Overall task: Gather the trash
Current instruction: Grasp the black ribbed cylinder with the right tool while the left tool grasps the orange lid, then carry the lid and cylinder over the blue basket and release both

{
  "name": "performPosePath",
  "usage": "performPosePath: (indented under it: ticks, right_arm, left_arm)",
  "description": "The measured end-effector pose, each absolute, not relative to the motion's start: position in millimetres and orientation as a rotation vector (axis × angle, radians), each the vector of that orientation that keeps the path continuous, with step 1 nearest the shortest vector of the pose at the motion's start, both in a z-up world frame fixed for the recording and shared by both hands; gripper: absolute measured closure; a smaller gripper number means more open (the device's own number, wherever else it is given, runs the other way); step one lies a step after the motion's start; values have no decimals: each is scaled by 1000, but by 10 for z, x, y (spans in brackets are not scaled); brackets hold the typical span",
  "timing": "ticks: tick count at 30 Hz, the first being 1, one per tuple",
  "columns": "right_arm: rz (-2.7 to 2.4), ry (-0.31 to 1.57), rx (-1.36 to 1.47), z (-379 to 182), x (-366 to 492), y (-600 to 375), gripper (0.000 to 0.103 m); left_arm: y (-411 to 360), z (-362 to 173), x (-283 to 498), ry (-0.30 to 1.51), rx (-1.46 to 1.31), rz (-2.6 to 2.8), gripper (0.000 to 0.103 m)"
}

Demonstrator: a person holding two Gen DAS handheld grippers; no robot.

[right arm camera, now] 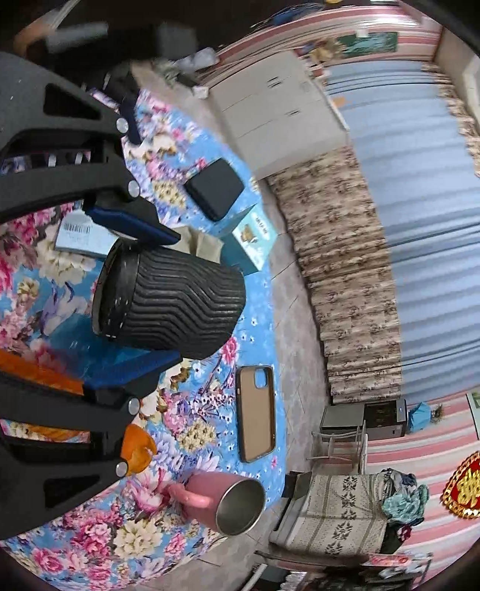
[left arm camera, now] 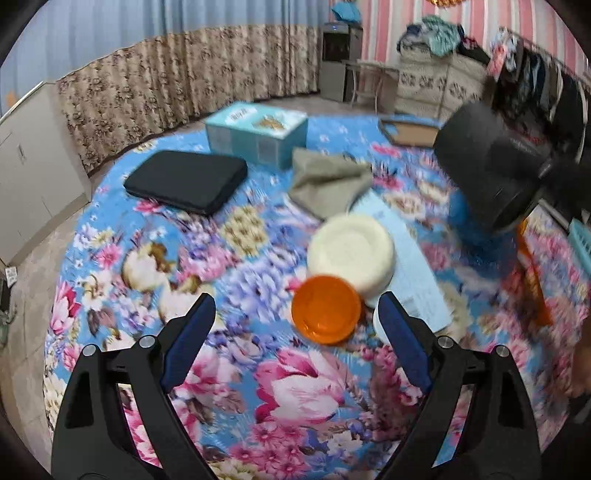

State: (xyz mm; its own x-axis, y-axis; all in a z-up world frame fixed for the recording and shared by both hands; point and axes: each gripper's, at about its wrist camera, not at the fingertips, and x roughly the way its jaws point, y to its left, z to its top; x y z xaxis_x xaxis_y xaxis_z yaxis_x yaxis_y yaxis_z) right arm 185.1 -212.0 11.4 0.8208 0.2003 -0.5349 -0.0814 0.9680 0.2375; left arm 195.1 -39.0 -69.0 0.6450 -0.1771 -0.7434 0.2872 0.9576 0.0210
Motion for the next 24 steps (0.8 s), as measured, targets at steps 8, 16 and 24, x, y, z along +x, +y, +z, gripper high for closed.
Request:
performPosePath:
  ticks: [8, 16, 24]
  right_arm:
    - [129, 539, 253, 261, 1586, -2463, 44]
    - [-96, 446, 178, 497, 752, -3533, 44]
    - [-464, 432, 284, 581, -311, -5226, 45]
  left_arm:
    - [-326, -554, 1839, 812, 65, -294, 64]
    - [-926, 125, 1513, 608, 20, -390, 64]
    - [-3147, 276, 1240, 647, 14, -729, 64]
